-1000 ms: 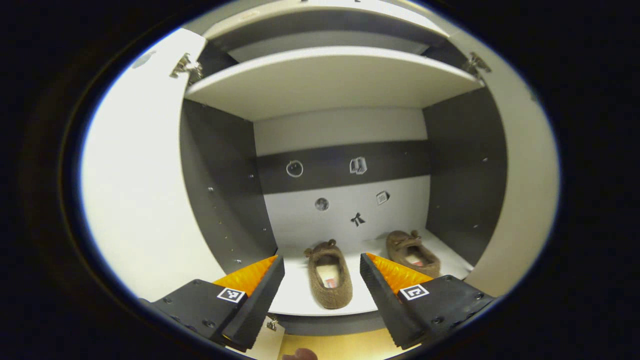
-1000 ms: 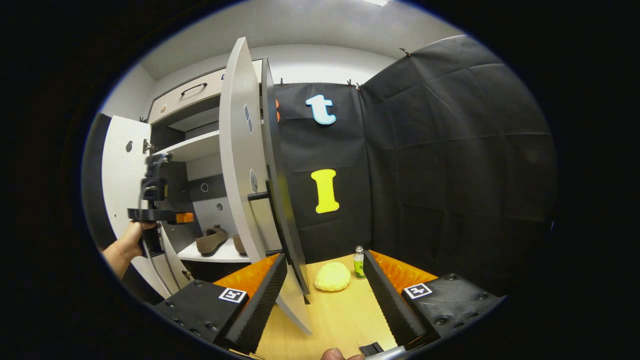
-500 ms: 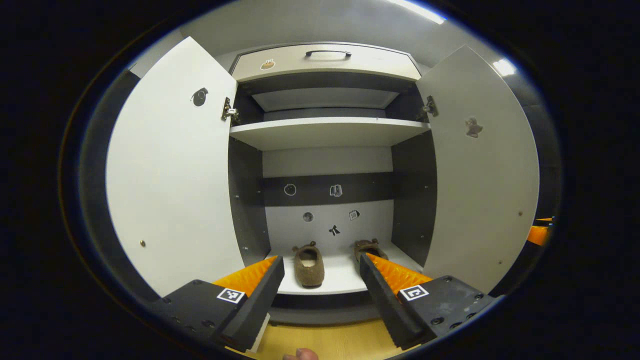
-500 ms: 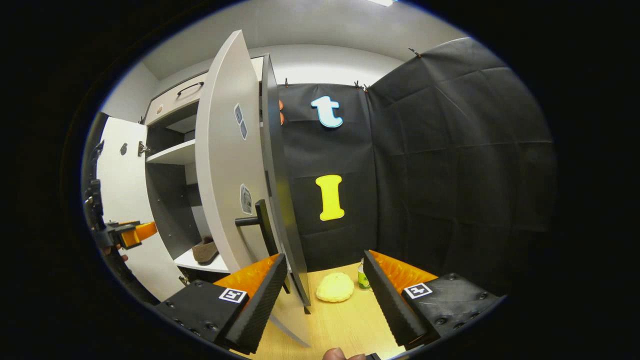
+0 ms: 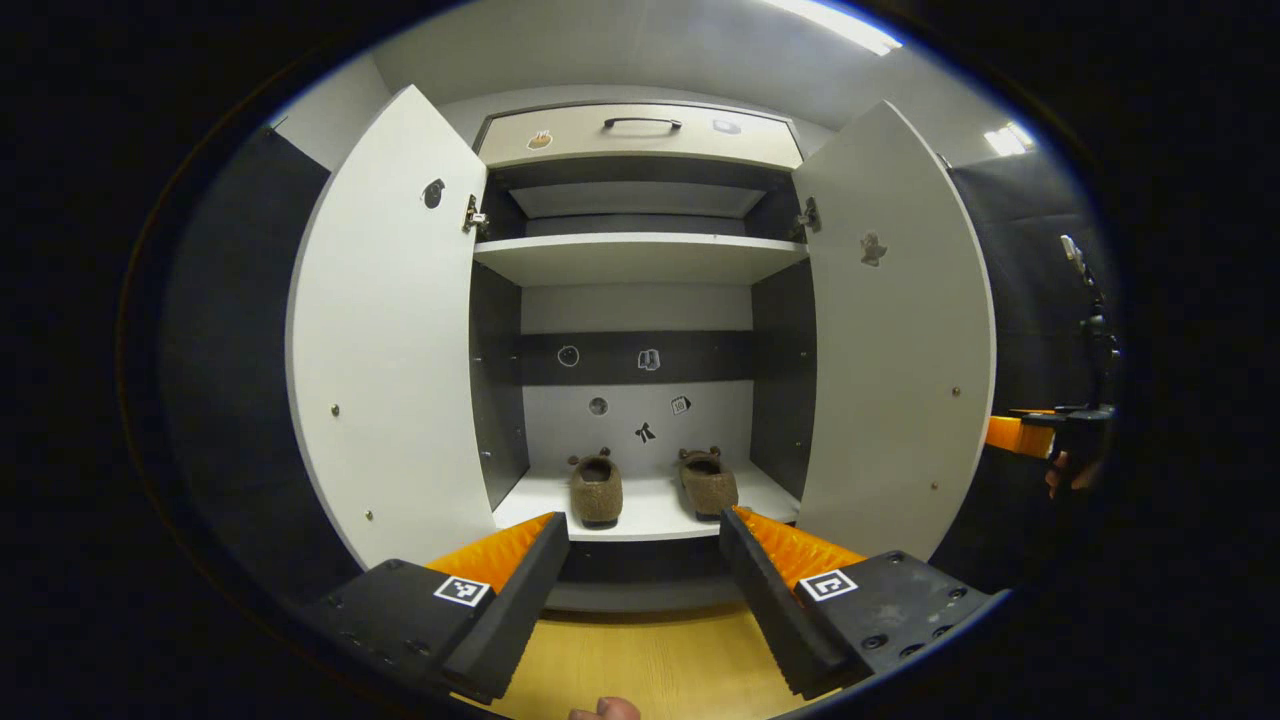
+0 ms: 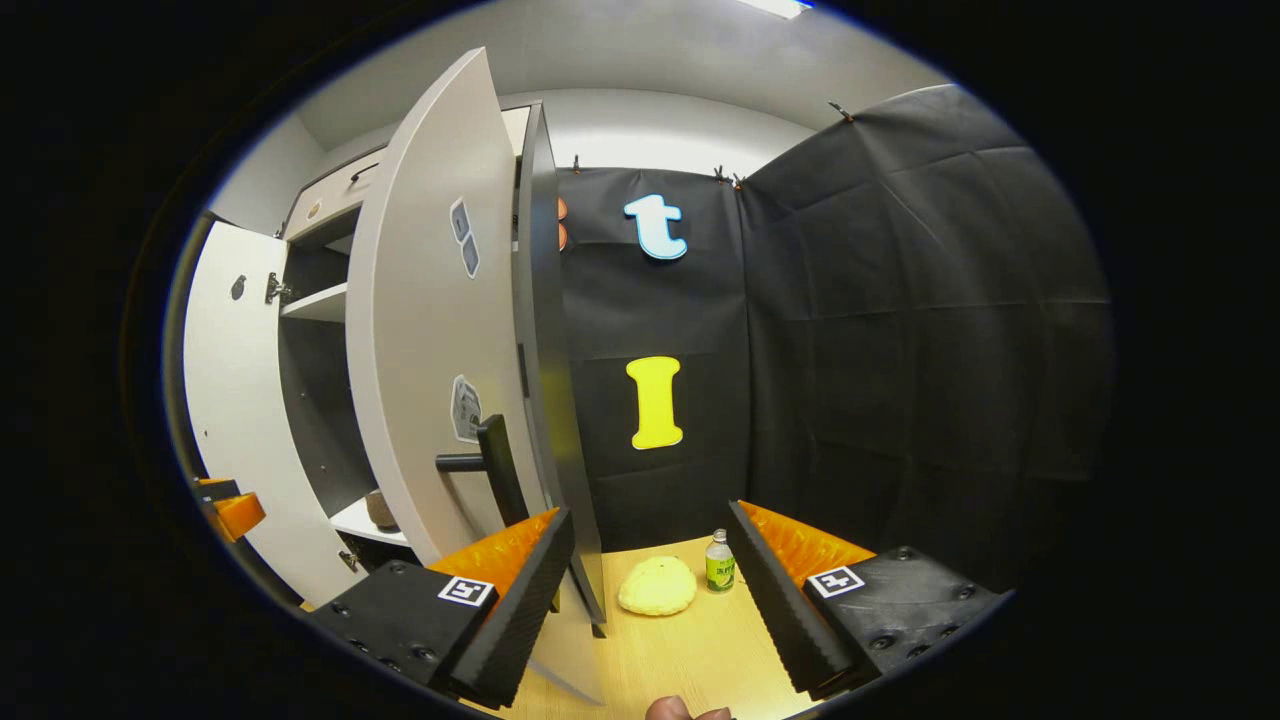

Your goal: Grab one shoe with the right hand and put it into the shoe cabinet, grab the other shoe with the left hand and put it into the shoe cabinet; then close the right door with the right hand and the left door with the left hand.

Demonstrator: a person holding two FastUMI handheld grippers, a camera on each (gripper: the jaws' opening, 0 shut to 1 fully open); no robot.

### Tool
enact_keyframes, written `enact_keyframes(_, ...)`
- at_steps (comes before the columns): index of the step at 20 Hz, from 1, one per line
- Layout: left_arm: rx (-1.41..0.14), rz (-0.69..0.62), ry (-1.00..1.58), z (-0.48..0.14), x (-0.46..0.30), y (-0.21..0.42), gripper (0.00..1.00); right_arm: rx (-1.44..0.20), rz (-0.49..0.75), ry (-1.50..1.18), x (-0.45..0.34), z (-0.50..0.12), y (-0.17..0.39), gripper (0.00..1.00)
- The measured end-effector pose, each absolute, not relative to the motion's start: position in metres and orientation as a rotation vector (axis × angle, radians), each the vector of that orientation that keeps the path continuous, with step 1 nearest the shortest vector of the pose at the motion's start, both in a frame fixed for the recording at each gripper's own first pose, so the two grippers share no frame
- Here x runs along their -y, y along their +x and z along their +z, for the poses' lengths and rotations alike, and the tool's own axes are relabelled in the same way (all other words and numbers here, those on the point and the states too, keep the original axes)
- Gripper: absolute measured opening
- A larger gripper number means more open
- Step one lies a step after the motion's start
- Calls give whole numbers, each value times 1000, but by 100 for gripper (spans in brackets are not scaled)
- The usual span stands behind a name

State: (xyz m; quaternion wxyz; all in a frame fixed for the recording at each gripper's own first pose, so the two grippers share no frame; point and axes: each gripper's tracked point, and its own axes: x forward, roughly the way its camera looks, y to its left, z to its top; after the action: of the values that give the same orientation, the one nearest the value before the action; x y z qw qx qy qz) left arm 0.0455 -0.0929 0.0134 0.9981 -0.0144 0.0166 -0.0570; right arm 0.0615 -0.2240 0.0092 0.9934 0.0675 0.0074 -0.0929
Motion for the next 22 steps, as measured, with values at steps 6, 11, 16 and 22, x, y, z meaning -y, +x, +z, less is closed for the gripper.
enact_keyframes(6, -16, -82, 31, 2, 63, 21, 96, -6, -196, 153, 217, 9, 62, 98)
enact_keyframes(11, -41, -80, -6, -11, 46, 14, 96, 14, -228, 111, 206, 11, 58, 98)
enact_keyframes(16, -41, -78, -19, -11, 30, 15, 96, 16, -219, 142, 180, 9, 56, 98)
enact_keyframes(22, -56, -76, -41, -19, 15, 11, 97, 16, -144, 131, 127, 9, 61, 98)
